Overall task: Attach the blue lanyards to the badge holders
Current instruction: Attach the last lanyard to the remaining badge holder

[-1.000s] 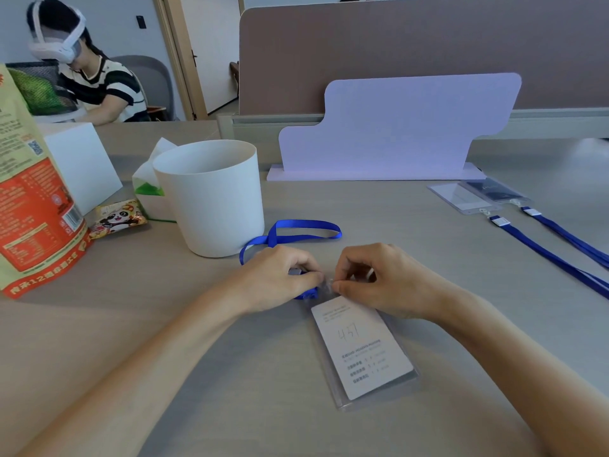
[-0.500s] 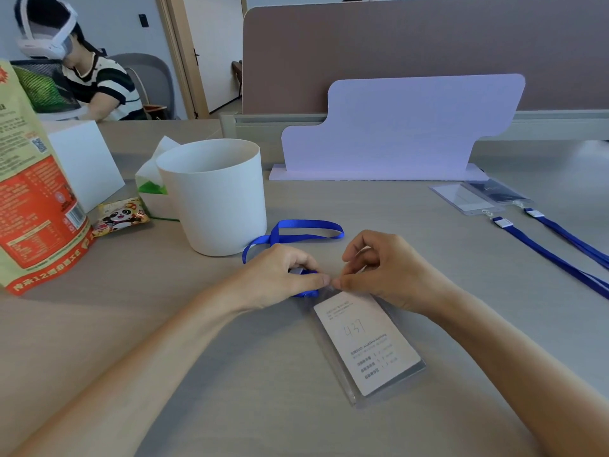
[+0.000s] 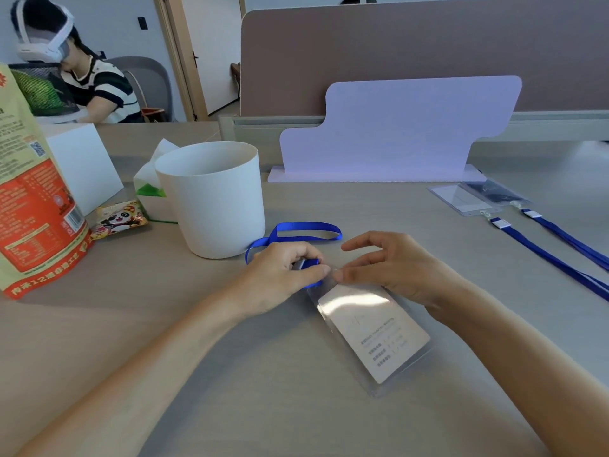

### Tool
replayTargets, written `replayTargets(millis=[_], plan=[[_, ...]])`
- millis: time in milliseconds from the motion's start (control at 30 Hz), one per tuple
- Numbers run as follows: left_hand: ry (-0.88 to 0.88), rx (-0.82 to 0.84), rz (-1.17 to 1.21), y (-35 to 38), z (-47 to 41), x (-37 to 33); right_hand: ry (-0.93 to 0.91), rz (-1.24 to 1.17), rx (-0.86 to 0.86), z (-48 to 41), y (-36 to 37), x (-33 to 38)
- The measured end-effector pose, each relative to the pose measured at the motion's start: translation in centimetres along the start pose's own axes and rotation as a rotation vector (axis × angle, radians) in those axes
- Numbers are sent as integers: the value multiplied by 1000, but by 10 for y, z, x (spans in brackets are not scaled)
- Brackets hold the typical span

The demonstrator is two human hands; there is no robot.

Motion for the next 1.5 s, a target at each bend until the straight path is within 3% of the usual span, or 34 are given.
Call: replayTargets(millis=[167,467,1500], plan=[[-6,5,16,2,0,-2,-10,47,38,2,1,0],[-98,168,57,15,7,-1,59,168,155,3,7,-7],[-89,41,145,7,2,5,-73,109,-61,3,2,9]])
Point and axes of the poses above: each hand's wrist, its own z-axis away from the middle knuckle, its own y-axis out of the palm, x = y × z, the point moved 10 cm from there along -z, towards the middle knuckle, and after that the axes turned 8 degrees about y, right-handed, at the moved point
